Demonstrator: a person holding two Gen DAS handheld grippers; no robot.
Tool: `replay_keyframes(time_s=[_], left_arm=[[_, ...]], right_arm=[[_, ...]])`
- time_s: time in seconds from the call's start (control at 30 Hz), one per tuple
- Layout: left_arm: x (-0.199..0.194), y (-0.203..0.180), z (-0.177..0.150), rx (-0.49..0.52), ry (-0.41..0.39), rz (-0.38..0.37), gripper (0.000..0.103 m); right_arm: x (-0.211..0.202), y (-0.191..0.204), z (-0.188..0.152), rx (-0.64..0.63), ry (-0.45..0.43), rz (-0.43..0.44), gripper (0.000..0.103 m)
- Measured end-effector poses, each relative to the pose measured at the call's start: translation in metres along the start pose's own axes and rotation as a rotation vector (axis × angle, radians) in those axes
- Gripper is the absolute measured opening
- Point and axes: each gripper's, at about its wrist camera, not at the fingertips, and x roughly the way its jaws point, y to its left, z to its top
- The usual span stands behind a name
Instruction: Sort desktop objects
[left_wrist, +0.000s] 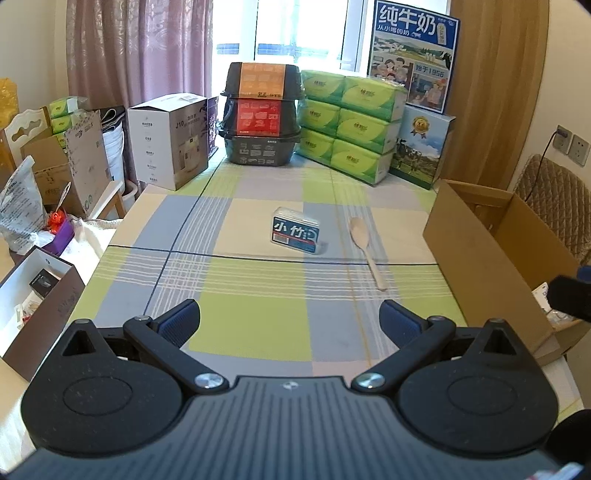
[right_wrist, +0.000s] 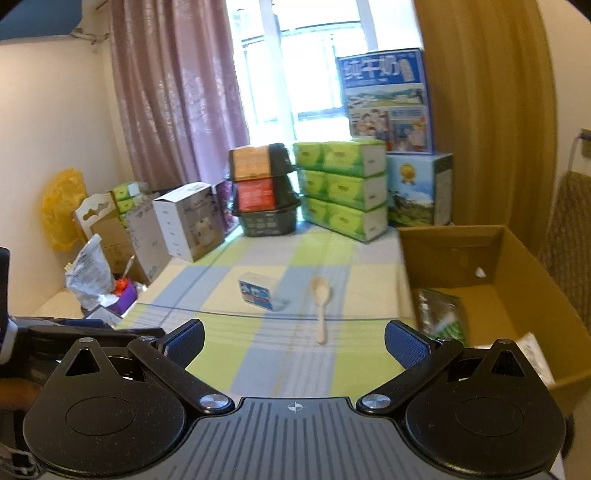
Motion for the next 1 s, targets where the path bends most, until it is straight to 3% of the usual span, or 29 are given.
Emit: replay_keyframes(time_s=[0.27,0.47,0.67,1.0], left_arm=[[0.047,0.022,0.006,-0.029,0.03,-0.002,0.102],[0.097,0.036,0.012,-0.029,0.079,-0.021,0.101],[0.147,0.037,0.014,0.021,0.076,0.03,0.101],[0.2,0.021,0.021,0.087,0.071,-0.05,0.1]], right_arm=[[0.066,-0.003,0.001,0.013,0.05,0.006,0.101],[0.124,-0.017,-0.003,0.017,0.096,-0.035,0.101],[0.177,-0.034,-0.006,0.003,0.131,-0.07,0.101],[0.245,-0.056,-0.012,-0.023,0.148,-0.117,0.101]])
